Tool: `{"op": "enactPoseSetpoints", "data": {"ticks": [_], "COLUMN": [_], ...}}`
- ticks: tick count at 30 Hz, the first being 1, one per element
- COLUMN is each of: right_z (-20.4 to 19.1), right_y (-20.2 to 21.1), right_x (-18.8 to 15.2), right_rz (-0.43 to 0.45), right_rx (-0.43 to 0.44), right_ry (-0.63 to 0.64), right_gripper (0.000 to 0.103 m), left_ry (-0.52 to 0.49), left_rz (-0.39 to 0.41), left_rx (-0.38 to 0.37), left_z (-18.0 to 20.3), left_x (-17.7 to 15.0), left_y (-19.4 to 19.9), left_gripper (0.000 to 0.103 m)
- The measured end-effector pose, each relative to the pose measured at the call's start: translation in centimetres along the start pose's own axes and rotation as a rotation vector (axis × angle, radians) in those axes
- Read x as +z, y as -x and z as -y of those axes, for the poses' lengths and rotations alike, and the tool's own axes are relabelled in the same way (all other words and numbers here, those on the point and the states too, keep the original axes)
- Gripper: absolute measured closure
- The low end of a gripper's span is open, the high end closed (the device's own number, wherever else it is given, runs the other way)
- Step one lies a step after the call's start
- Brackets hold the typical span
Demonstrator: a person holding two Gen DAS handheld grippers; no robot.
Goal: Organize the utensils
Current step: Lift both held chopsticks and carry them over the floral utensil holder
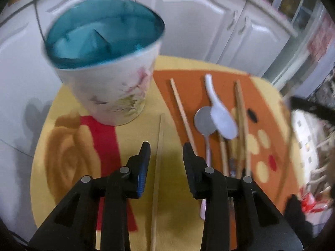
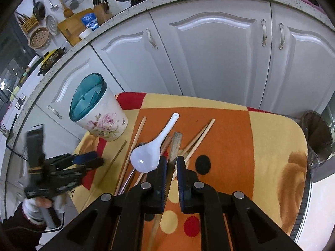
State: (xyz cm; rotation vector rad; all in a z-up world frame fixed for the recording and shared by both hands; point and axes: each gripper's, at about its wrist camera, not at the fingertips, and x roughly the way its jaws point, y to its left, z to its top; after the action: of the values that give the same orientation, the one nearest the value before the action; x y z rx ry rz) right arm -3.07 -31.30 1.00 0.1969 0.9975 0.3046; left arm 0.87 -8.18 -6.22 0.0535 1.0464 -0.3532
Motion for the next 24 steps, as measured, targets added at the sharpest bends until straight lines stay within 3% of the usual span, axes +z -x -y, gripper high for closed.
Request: {"op": "enactPoseSetpoints", "data": {"ticks": [2, 3, 5, 6, 12, 17, 18, 21, 24], "right_z": [-0.1, -0.2, -0.7, -0.9, -2.9, -2.8, -2.2, -0.1, 1.5], "right_y": [0.4, 0.6, 1.1, 1.3, 2.8, 1.8, 1.3, -1.5, -4.5], "right_x": [0.0, 0.0, 0.0, 0.0, 0.5, 0.7, 0.6, -0.1, -1.0], "right_rz": [0.004, 0.007, 0.015, 0.02, 0.053, 0.044, 0.034, -0.054, -0.13], "right_rx": [0.001, 0.003, 0.011, 0.014, 0.06, 0.032, 0.017, -0.088, -0.161], "right_ry": [0.002, 0.004, 0.014, 0.018, 0.06, 0.057, 0.032, -0.015, -0.03], "right_gripper": [0.094, 0.094, 0.095, 0.095, 0.095, 0.095, 0.095, 0.08, 0.079], "left_ry": [-0.003, -0.003, -0.03, -0.038, 0.079, 0.122, 0.127, 0.137, 0.153], "left_rz": [-0.028, -0.055, -0.03, -0.043, 0.008, 0.09, 0.106, 0.145, 0.169], "left_rx": [0.028, 0.027, 0.044, 0.036, -0.099, -0.119, -0.124, -0.151, -0.171], "left_z": [0.0, -0.1, 0.1, 0.1, -2.3, -3.7, -4.0, -4.1, -3.8], "left_x": [0.3, 0.3, 0.3, 0.3, -0.4, -0.7, -0.6, -0.8, -0.6], "left_y": [-1.6, -2.7, -2.8, -2.8, 1.3, 5.7, 6.4, 8.4, 9.5], "left_gripper": [0.072, 0.078, 0.096, 0.098, 0.099, 0.099, 0.099, 0.099, 0.099]}}
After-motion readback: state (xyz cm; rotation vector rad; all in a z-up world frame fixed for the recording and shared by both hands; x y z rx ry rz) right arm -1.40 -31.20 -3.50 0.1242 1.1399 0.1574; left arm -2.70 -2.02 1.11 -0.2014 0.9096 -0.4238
